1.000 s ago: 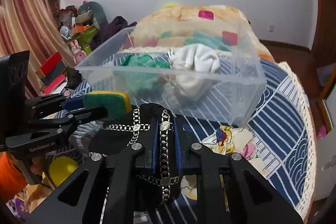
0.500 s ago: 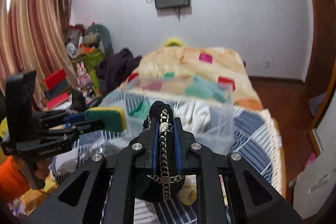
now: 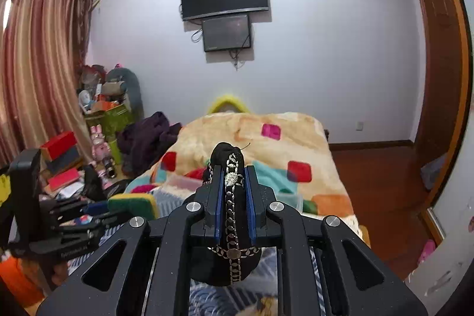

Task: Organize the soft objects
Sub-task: 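Place sponge into clear box with left tool while right tool drops hat in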

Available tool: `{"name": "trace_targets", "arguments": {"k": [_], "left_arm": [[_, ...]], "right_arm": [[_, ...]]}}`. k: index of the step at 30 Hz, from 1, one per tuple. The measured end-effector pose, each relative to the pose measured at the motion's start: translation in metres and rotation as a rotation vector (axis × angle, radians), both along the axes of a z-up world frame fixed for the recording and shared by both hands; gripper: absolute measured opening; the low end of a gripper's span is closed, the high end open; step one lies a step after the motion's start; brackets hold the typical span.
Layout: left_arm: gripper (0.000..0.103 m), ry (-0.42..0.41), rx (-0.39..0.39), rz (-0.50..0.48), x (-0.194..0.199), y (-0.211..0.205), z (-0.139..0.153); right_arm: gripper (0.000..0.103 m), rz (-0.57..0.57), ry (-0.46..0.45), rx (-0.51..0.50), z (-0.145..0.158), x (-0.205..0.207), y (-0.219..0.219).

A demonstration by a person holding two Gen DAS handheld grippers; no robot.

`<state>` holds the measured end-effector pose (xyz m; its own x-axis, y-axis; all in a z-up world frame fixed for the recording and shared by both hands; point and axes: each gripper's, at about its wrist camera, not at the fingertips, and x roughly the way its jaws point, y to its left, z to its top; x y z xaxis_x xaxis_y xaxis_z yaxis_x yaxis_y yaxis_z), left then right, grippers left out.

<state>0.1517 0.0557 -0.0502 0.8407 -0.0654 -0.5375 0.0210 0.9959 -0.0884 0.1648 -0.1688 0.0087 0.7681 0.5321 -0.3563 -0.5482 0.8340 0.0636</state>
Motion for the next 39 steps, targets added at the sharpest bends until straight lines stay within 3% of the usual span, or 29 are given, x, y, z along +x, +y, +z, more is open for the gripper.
{"name": "trace_targets", "arguments": {"k": [13,23,30,32,34,39], "left_arm": [[0.030,0.105,0.047,0.024,0.047,-0.001,-0.037],[0.031,0.119,0.057,0.010,0.051,-0.011,-0.045],[0.038,0.131,0.021,0.003,0.047,-0.009,-0.044],[0.040,0.132,0.024,-0.004,0.045,-0.010,-0.043],[0.041,0.127,0.033,-0.016,0.042,-0.013,-0.041],[0.050,0.099,0.044,-0.031,0.029,-0.020,-0.033]], "right_arm": [[0.012,0.025,0.132,-0.050,-0.043,0.038,0.034],[0.012,0.061,0.217,-0.183,-0.077,0.045,0.047],[0.014,0.076,0.254,-0.183,-0.081,0.046,0.041],[0.019,0.073,0.256,-0.192,-0.081,0.045,0.040],[0.033,0.075,0.267,-0.189,-0.081,0.045,0.037],[0.037,0.068,0.261,-0.169,-0.077,0.038,0.029]]}}
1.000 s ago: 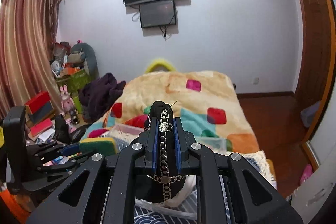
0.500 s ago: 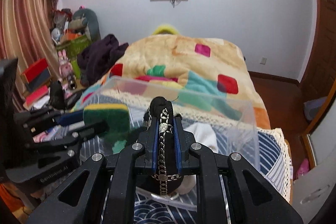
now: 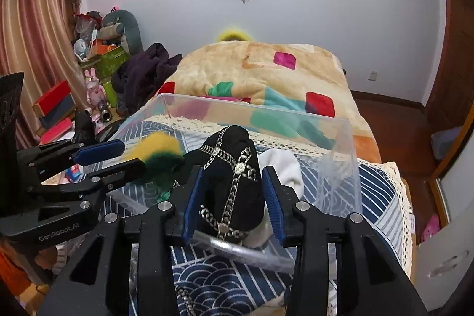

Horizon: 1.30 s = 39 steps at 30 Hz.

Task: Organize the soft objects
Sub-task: 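Place sponge into clear box with left tool while right tool drops hat in, then grasp floral scrunchie with right tool while left tool grasps silver scrubber bag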

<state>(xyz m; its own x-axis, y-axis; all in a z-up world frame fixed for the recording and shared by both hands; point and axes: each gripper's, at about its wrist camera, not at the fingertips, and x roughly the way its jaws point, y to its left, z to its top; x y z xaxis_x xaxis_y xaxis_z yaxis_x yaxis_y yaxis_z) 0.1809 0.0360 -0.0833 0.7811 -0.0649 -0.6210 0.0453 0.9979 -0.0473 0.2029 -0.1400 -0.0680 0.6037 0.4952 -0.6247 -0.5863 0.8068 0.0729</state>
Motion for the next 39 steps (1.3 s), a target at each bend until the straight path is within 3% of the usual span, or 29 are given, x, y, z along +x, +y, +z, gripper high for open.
{"name": "trace_targets", "arguments": {"k": [6,12,15,27,34,39], "left_arm": [[0.067,-0.061,0.027,-0.028,-0.024,-0.006,0.019],[0.079,-0.060,0.002,-0.051,-0.047,-0.004,0.022],[0.088,-0.039,0.007,-0.045,-0.058,-0.003,0.014],[0.089,0.149,-0.031,-0.037,-0.065,0.004,-0.038],[0.089,0.194,-0.001,-0.073,-0.069,-0.008,-0.055],[0.088,0.213,-0.036,-0.064,-0.068,-0.009,-0.059]], "right_arm": [[0.056,-0.020,-0.083,0.003,0.016,-0.020,-0.013],[0.076,-0.041,-0.125,0.041,0.028,-0.039,-0.036],[0.078,-0.061,-0.113,0.058,0.026,-0.045,-0.049],[0.078,-0.116,0.071,-0.012,-0.037,-0.038,-0.064],[0.078,-0.123,0.123,-0.066,-0.060,-0.044,-0.071],[0.078,-0.129,0.142,-0.076,-0.069,-0.047,-0.077]]}}
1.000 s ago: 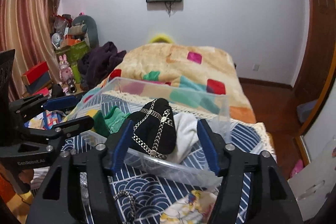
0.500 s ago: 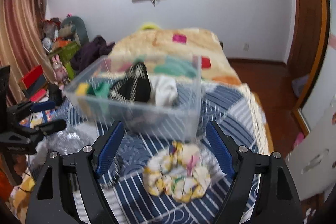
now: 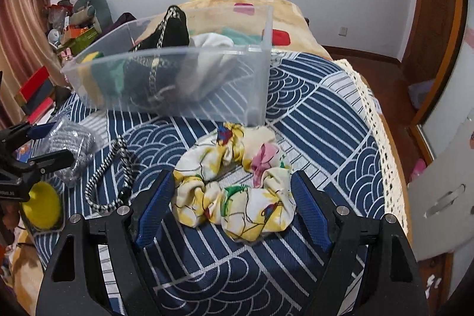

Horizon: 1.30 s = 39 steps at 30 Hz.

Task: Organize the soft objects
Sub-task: 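Grasp floral scrunchie with right tool while left tool grasps silver scrubber bag, then drop scrunchie into clear box with right tool while left tool drops scrubber bag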

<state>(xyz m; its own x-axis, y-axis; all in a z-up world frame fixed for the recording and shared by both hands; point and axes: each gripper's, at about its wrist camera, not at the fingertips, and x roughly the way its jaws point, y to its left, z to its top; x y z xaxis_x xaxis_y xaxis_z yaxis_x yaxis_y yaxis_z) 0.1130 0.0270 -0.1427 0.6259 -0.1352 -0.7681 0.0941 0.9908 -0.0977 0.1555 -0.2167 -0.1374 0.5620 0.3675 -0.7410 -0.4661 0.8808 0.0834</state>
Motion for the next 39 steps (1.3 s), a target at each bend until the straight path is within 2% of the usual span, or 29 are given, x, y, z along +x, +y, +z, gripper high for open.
{"name": "trace_targets", "arguments": {"k": [1,3,4,6,7,10,12,15,19,24,33,39], "left_arm": [[0.088,0.005,-0.016,0.002,0.000,0.001,-0.001],[0.080,0.010,-0.039,0.004,0.000,0.002,-0.002],[0.078,0.011,-0.049,0.004,0.001,0.002,-0.003],[0.067,0.004,-0.060,-0.002,-0.001,0.002,-0.002],[0.066,0.000,-0.058,-0.003,-0.002,0.001,-0.002],[0.056,-0.017,-0.048,-0.008,-0.006,-0.004,0.000],[0.049,-0.032,-0.035,-0.007,-0.009,-0.006,0.003],[0.043,-0.055,-0.020,-0.003,-0.013,-0.007,0.009],[0.042,-0.093,0.007,0.007,-0.015,-0.004,0.020],[0.042,-0.149,0.000,0.021,-0.017,0.001,0.040],[0.042,-0.279,0.000,0.034,-0.011,0.005,0.084],[0.042,-0.338,0.003,0.050,0.006,-0.001,0.099]], "right_arm": [[0.078,0.000,-0.002,0.000,-0.002,-0.001,0.000],[0.075,0.011,-0.002,0.004,-0.002,-0.004,0.000],[0.068,0.012,-0.006,0.005,-0.002,-0.004,0.000],[0.059,0.028,-0.002,0.016,-0.001,-0.006,0.000],[0.051,0.026,-0.007,0.019,-0.001,-0.007,0.000],[0.035,0.029,-0.010,0.031,0.001,-0.008,-0.002],[0.027,0.033,-0.005,0.043,0.001,-0.008,-0.002],[0.022,0.042,-0.001,0.060,0.003,-0.009,-0.002],[0.021,0.056,-0.013,0.075,0.008,-0.012,0.001],[0.021,0.069,-0.066,0.096,0.028,-0.020,0.005],[0.021,0.077,-0.191,0.138,0.069,-0.019,0.012],[0.021,0.074,-0.269,0.168,0.091,-0.006,0.016]]}}
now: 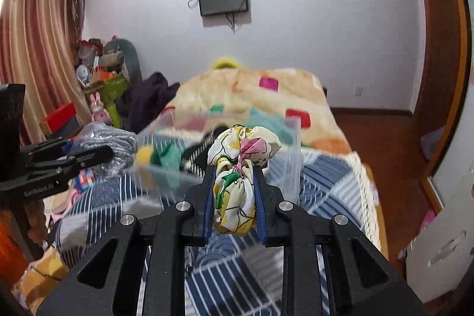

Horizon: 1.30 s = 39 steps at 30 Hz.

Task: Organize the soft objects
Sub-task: 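Drop scrunchie into clear box with right tool while left tool drops scrubber bag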

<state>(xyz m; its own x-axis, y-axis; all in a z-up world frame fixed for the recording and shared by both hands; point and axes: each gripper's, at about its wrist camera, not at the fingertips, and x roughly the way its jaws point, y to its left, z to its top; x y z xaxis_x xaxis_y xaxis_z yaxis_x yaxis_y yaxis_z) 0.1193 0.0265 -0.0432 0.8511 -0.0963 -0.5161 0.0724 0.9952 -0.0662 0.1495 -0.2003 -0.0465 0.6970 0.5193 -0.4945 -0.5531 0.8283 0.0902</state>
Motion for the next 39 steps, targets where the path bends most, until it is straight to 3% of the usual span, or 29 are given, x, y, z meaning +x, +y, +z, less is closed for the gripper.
{"name": "trace_targets", "arguments": {"k": [10,20,27,33,39], "left_arm": [[0.042,0.041,-0.013,0.014,0.050,-0.009,-0.013],[0.042,0.121,0.010,0.026,0.085,-0.014,-0.040],[0.043,0.127,0.077,0.016,0.089,-0.024,-0.047],[0.057,0.134,0.106,-0.002,0.087,-0.032,-0.048],[0.063,0.114,0.090,-0.006,0.075,-0.029,-0.040]], "right_arm": [[0.021,-0.004,-0.028,0.044,0.006,0.023,0.015],[0.021,-0.027,0.095,-0.019,-0.030,0.065,0.026],[0.021,-0.028,0.145,-0.048,-0.042,0.071,0.027],[0.024,-0.031,0.152,-0.096,-0.045,0.071,0.033],[0.031,-0.040,0.157,-0.112,-0.042,0.068,0.029]]}}
